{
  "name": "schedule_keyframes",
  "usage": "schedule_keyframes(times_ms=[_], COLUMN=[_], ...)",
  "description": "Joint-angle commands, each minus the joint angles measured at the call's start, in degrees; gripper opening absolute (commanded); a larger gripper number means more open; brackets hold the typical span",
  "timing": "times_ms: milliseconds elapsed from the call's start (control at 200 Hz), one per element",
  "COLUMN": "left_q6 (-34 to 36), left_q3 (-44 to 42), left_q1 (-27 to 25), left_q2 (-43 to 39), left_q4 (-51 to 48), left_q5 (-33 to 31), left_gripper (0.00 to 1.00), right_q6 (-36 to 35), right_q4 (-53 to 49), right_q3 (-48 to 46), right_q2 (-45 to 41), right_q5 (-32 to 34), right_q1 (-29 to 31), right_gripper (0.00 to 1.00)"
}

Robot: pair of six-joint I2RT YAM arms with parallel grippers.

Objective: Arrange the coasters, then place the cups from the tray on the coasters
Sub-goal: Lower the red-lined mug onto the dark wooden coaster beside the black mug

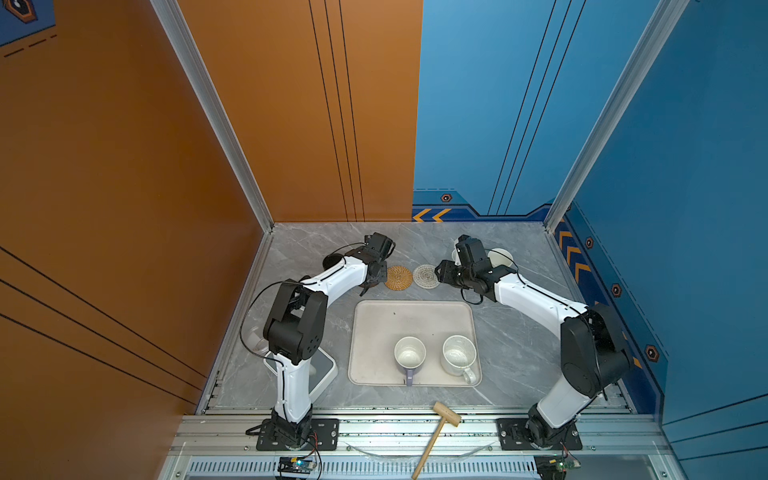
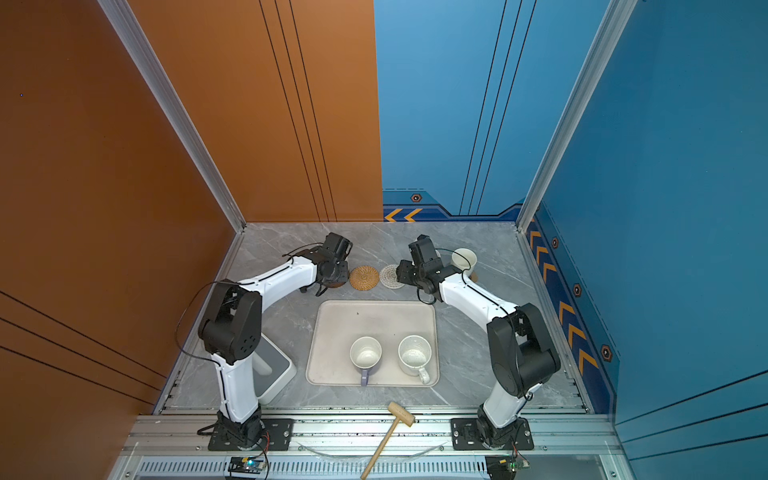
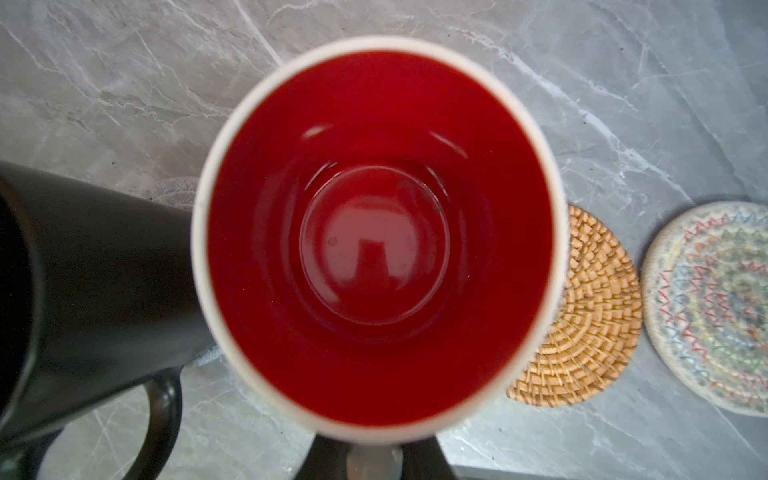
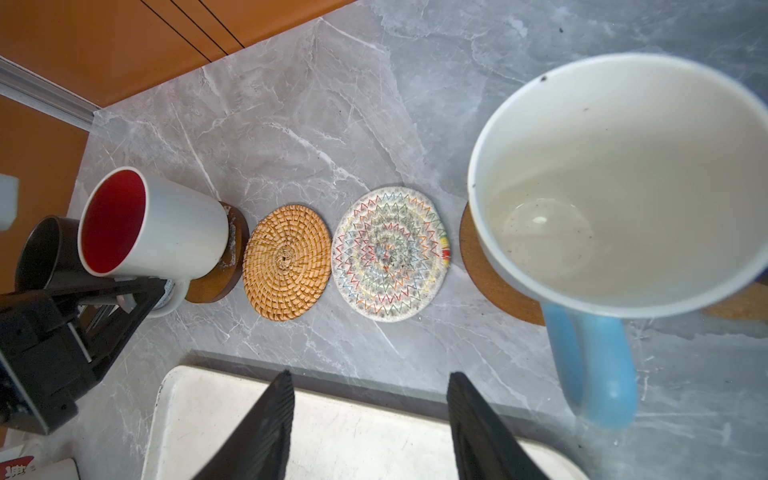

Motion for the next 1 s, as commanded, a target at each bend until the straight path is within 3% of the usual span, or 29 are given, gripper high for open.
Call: schedule_keyframes(times_ms=[0,996], left_q6=[0.7,-1.8], left_q3=[2.4,-1.6], left_q1=[0.7,1.3], left_q2=[-0.1,-0.5], left_q4=[2.5,2.5], left_q5=[-0.6,-0.5], left_gripper=[0.00,0.00], right_q6=[0.9,0.9], right_q4=[0.3,0.2], right_q3=[-0.7,-0.3], right_q2=[-1.2,-0.3], right_q5=[-0.7,-1.3], right_q1=[-0.4,-0.6], right_gripper=[0.58,0.57])
